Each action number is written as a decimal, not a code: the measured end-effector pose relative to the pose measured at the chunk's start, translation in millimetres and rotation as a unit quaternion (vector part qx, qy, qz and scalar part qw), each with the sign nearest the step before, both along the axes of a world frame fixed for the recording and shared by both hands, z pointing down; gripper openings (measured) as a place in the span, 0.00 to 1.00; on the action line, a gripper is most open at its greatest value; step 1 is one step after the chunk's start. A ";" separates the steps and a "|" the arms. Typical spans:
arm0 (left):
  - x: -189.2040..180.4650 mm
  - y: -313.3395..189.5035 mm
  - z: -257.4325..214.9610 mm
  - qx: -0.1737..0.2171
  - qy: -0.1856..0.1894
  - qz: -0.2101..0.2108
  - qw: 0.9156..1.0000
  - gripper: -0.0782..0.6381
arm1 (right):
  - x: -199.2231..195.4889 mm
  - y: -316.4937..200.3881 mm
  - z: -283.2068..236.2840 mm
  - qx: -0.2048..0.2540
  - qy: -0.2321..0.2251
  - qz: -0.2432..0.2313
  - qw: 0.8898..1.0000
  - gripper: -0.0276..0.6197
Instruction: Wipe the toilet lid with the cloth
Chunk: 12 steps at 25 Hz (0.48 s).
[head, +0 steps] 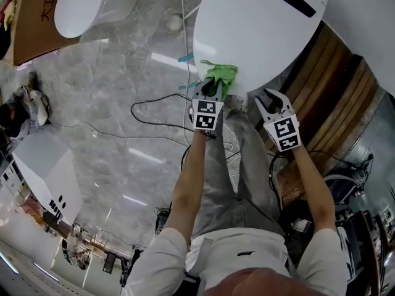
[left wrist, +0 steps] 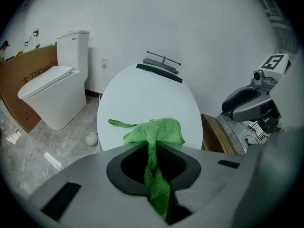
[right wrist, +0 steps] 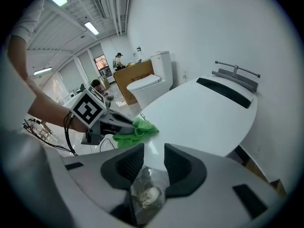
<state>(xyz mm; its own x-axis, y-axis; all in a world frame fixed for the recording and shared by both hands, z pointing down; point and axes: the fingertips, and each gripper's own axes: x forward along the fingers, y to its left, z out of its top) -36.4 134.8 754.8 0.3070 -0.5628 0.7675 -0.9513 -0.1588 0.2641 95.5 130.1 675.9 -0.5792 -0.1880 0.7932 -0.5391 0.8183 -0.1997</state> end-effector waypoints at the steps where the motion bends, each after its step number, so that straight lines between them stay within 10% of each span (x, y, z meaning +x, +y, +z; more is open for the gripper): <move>1: 5.9 2.5 -0.7 -0.001 0.003 0.001 1.000 0.20 | 0.9 2.8 -3.3 -0.001 0.000 -0.004 1.000 0.25; 12: 51.0 3.8 -93.3 0.043 0.029 0.005 0.999 0.20 | 16.2 -5.1 -84.4 0.029 -0.022 0.005 0.999 0.25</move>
